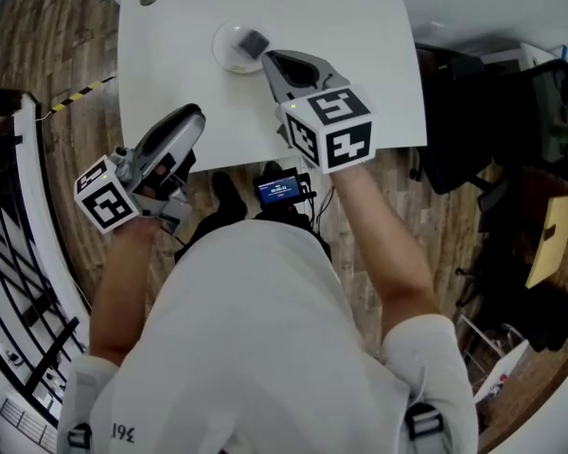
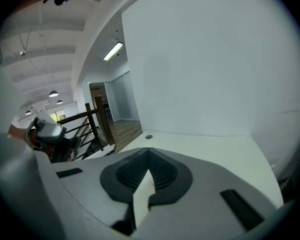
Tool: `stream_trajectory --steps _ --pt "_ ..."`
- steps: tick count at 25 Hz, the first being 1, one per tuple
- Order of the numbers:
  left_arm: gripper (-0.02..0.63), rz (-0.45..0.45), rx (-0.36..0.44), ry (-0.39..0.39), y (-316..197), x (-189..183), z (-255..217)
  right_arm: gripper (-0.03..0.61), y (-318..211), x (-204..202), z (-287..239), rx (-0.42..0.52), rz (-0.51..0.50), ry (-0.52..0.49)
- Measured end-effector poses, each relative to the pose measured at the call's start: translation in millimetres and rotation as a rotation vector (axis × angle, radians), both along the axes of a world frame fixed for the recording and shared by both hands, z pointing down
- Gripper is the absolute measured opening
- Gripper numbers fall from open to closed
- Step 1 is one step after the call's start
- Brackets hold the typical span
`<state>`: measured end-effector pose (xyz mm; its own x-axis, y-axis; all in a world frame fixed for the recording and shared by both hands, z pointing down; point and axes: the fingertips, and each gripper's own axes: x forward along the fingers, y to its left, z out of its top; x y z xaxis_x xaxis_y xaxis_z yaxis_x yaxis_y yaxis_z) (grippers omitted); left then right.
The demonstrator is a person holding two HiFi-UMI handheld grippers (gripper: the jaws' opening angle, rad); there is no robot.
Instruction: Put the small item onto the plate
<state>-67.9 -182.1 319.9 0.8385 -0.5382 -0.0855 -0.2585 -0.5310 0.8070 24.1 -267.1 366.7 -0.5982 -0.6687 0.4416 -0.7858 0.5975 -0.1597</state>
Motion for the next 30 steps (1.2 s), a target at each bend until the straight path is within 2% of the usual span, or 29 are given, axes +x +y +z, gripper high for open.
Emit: stream_trajectory --steps 6,11,15,20,27,30 --pt "0.129 0.023 0.057 0.031 22.6 -1.1 -32.1 0.002 35.1 0.3 -33.9 0.051 -0.021 -0.031" --pt "0.129 0.046 0.071 0.053 50.1 -2.9 -51.5 0.002 73.1 3.1 -72.0 0.088 -0.001 -0.132" --pt "0.129 0.054 0.071 0.072 53.3 -1.5 -60.7 0.002 83.0 10.0 -89.4 0.070 0.007 -0.230" --pt "0.129 0.045 0.078 0.084 58.2 1.3 -74.2 0.002 94.6 19.8 -110.7 0.074 0.009 -0.295" --pt "0.129 0.011 0.129 0.109 69.7 -7.7 -100.5 0.002 109.3 18.1 -132.6 0.099 -0.017 -0.330" --pt "0.129 0.008 0.127 0.110 69.9 -10.1 -101.4 0.002 106.7 18.6 -132.5 0.093 -0.015 -0.336"
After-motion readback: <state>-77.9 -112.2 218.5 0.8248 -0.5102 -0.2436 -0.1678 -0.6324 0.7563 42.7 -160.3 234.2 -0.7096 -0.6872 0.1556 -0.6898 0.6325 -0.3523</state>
